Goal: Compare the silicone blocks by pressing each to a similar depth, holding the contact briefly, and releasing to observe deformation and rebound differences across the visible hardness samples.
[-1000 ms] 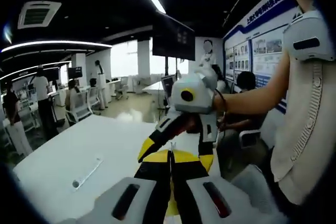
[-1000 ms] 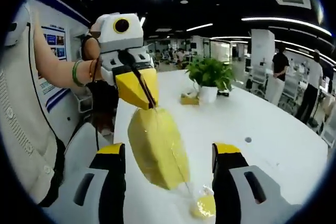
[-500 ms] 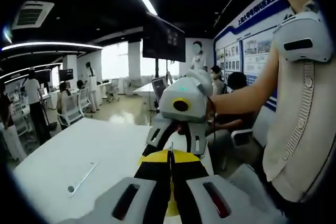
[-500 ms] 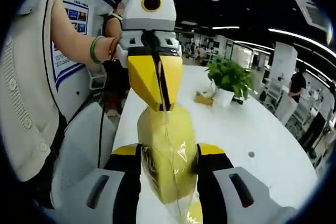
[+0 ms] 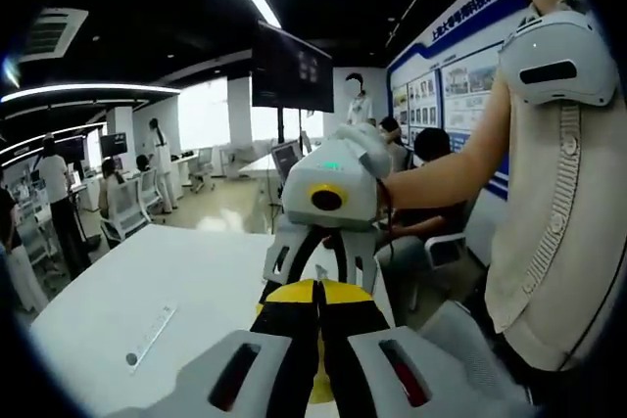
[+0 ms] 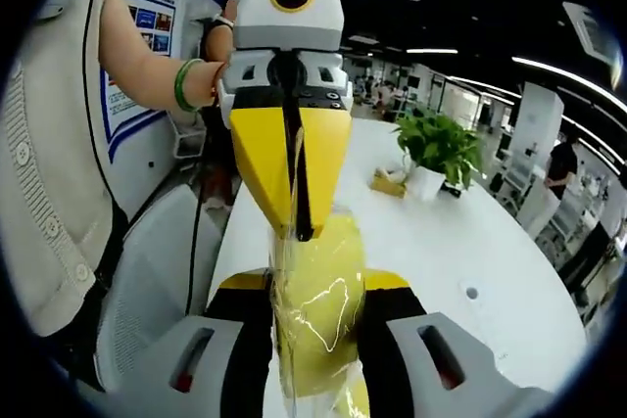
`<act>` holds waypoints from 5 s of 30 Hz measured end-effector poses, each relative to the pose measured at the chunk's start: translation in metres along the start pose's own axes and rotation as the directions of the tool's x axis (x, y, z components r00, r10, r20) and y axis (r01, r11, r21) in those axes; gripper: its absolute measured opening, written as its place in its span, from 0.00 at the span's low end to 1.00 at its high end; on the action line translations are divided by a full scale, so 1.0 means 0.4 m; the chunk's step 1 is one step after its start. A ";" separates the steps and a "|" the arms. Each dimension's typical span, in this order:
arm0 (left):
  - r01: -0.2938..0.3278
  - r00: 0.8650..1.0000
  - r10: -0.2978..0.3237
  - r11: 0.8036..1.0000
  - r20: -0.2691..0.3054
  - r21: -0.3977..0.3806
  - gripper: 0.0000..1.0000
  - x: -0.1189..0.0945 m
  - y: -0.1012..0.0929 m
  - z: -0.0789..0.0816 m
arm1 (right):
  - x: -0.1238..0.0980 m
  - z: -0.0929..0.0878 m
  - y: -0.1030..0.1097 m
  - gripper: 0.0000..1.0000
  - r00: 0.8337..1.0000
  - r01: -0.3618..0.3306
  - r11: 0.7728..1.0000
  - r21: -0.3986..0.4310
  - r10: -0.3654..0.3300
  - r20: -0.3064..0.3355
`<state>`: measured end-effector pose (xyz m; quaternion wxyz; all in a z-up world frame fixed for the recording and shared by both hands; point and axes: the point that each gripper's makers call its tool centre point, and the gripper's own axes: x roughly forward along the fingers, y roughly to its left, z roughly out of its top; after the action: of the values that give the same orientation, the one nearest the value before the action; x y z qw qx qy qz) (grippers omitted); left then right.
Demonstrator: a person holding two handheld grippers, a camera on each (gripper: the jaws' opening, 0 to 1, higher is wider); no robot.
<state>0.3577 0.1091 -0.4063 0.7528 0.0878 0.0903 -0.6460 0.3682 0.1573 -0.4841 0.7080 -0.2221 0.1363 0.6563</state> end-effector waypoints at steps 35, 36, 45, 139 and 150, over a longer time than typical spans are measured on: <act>-0.031 0.999 0.031 1.000 -0.012 0.005 0.00 -0.007 -0.036 -0.008 | -0.004 -0.013 0.034 0.07 0.992 0.036 0.998 -0.043 -0.040 -0.117; -0.033 0.999 0.033 0.999 -0.011 0.009 0.00 -0.008 -0.037 -0.008 | -0.005 -0.013 0.036 0.07 0.993 0.034 0.999 -0.043 -0.039 -0.115; -0.040 0.999 0.040 0.999 -0.014 0.004 0.00 -0.006 -0.045 -0.011 | -0.005 -0.017 0.045 0.07 0.992 0.028 0.999 -0.035 -0.032 -0.121; -0.102 0.995 0.102 0.994 0.003 0.027 0.00 0.010 -0.015 -0.009 | -0.024 -0.024 -0.025 0.23 0.982 0.159 0.975 -0.156 -0.172 -0.073; -0.103 0.995 0.103 0.994 0.004 0.023 0.00 0.008 -0.011 -0.014 | -0.020 -0.026 -0.026 0.26 0.984 0.155 0.978 -0.137 -0.166 -0.069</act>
<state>0.3538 0.1065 -0.4125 0.7843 0.1003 0.0772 -0.6074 0.3787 0.1447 -0.4878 0.7365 -0.3045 0.1029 0.5952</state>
